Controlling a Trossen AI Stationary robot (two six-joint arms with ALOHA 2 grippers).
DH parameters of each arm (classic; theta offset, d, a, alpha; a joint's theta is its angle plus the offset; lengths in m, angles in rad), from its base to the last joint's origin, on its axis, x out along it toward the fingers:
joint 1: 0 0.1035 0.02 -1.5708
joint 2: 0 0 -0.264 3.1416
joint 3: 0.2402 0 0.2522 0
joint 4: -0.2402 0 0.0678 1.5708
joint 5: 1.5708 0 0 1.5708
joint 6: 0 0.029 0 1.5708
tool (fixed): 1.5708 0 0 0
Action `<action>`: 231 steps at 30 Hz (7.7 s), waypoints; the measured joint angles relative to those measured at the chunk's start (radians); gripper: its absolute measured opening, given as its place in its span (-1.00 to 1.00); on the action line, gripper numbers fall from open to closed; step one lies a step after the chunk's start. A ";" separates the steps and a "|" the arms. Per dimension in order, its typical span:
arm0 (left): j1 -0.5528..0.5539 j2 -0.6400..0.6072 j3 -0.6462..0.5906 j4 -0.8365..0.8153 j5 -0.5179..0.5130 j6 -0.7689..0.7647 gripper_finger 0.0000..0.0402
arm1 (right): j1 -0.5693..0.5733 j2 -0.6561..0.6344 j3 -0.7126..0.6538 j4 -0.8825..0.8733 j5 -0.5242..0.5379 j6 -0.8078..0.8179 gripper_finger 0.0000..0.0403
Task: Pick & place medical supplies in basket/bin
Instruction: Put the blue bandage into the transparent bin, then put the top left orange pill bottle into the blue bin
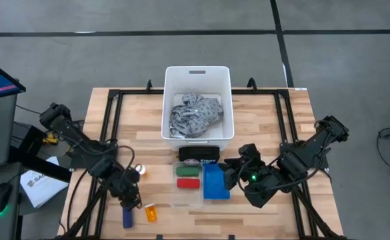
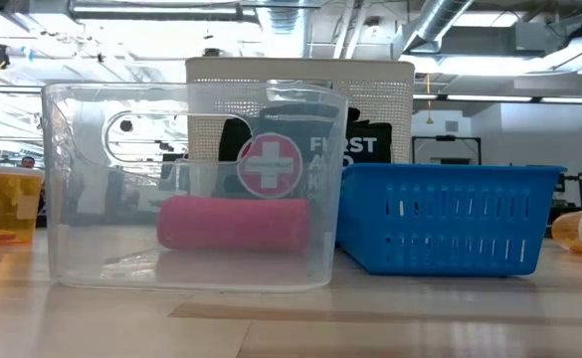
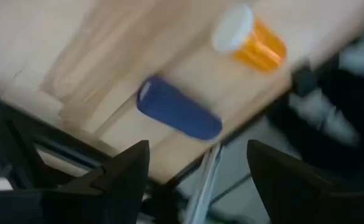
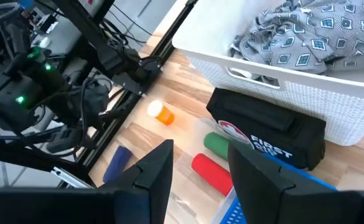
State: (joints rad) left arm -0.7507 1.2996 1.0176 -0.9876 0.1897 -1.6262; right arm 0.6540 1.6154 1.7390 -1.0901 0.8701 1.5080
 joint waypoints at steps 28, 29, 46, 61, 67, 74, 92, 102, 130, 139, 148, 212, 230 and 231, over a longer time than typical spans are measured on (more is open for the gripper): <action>-0.154 0.415 0.000 0.245 0.026 -0.659 0.30 | 0.026 -0.145 0.001 -0.001 0.085 -0.106 -0.26; -0.154 0.425 0.000 0.243 0.027 -0.659 0.30 | 0.026 -0.146 0.001 -0.001 0.085 -0.106 -0.26; -0.200 0.224 -0.181 0.222 -0.061 -0.630 -0.44 | 0.026 -0.145 0.001 0.035 0.100 -0.131 -0.26; 0.072 -0.173 -0.185 0.444 -0.491 0.676 -0.41 | 0.025 -0.145 0.001 0.023 0.099 -0.167 -0.26; 0.442 -0.088 -0.181 0.663 -0.267 1.047 -0.43 | 0.038 -0.145 0.001 0.021 0.096 -0.173 -0.26; 0.468 0.153 -0.022 0.707 -0.182 1.311 -0.43 | 0.047 -0.144 0.001 0.020 0.084 -0.173 -0.26; 0.400 0.409 0.146 0.646 -0.130 1.489 -0.05 | 0.053 -0.144 0.001 0.021 0.073 -0.174 -0.26; 0.410 0.353 0.145 0.604 -0.137 1.493 0.33 | 0.059 -0.143 0.001 0.020 0.073 -0.173 -0.26; 0.163 -0.264 -0.204 -0.002 -0.483 0.797 0.62 | 0.056 -0.139 0.001 -0.032 0.133 -0.175 -0.21; 0.192 -0.221 -0.305 0.074 -0.394 0.818 0.80 | 0.056 -0.140 0.001 -0.036 0.130 -0.173 -0.17; 0.196 -0.176 -0.389 0.179 -0.396 0.797 0.81 | 0.056 -0.140 0.001 -0.043 0.127 -0.173 -0.17; 0.369 0.316 0.360 0.340 -0.346 1.303 0.03 | 0.123 -0.141 0.000 -0.181 0.026 -0.154 -0.17; 0.457 0.627 0.557 0.445 -0.410 1.278 0.03 | 0.230 -0.141 0.000 -0.247 0.051 -0.165 -0.17; 0.462 0.633 0.557 0.459 -0.410 1.278 0.03 | 0.231 -0.141 0.000 -0.249 0.051 -0.165 -0.17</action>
State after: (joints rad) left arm -0.2883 1.9329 1.5749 -0.5287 -0.2203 -0.3477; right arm 0.8846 1.4746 1.7393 -1.3388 0.9208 1.3432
